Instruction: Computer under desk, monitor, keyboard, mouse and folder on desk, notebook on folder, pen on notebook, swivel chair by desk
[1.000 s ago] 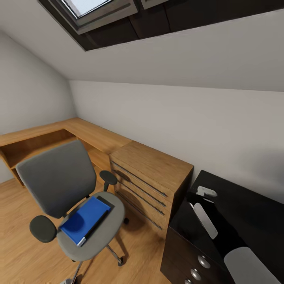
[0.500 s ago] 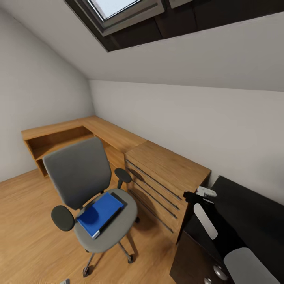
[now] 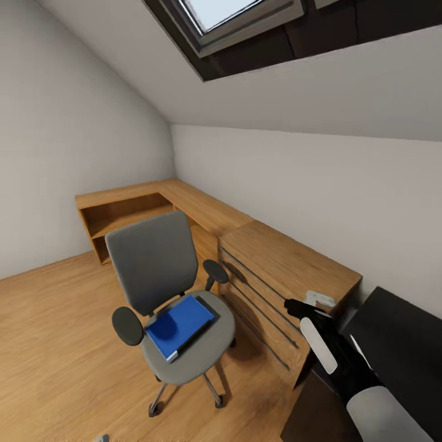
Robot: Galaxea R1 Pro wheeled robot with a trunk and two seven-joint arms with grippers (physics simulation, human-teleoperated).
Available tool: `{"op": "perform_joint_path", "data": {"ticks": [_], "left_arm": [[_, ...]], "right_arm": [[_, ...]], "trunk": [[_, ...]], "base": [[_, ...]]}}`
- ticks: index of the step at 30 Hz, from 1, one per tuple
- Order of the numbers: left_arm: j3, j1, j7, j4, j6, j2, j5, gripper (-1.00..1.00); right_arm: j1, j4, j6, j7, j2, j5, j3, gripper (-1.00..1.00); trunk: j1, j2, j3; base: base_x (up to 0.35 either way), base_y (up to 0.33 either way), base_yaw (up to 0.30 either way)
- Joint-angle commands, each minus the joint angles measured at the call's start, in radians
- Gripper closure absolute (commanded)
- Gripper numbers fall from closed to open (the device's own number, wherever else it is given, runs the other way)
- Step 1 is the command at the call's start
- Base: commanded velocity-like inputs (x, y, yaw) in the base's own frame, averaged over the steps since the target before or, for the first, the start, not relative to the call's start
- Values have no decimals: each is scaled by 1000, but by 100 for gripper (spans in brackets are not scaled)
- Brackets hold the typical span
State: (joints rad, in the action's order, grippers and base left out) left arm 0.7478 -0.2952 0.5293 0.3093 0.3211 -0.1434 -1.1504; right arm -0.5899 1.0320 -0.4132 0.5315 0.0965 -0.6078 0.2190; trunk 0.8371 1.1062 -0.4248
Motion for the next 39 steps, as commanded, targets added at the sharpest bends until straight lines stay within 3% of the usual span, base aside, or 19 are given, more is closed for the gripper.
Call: {"op": "perform_joint_path", "data": {"ticks": [1, 9, 16, 24, 27, 39], "left_arm": [[8, -1, 5, 2, 4, -1, -9, -100], [8, -1, 5, 1, 4, -1, -9, -100], [8, -1, 5, 1, 4, 1, -9, -100], [8, -1, 5, 1, 4, 0, -9, -100], [8, -1, 5, 1, 4, 1, -9, -100], [8, -1, 5, 1, 4, 0, -11, -100]], "right_arm": [[0, 2, -3, 9, -3, -7, 4, -100], [3, 1, -3, 11, -38, 9, 2, -100], [13, 2, -3, 10, -42, 28, 14, -100], [16, 7, -2, 12, -41, 41, 99, -100], [17, 10, 0, 13, -41, 45, 111, -100], [18, 20, 0, 12, -38, 65, 118, -100]], "trunk": [[0, 1, -1], [0, 1, -3], [0, 1, -5], [0, 1, -8], [0, 1, -9], [0, 1, -9]], "base": [[0, 0, 279], [0, 0, 279], [0, 0, 277], [0, 0, 271], [0, 41, 271], [86, 244, 154]]}}
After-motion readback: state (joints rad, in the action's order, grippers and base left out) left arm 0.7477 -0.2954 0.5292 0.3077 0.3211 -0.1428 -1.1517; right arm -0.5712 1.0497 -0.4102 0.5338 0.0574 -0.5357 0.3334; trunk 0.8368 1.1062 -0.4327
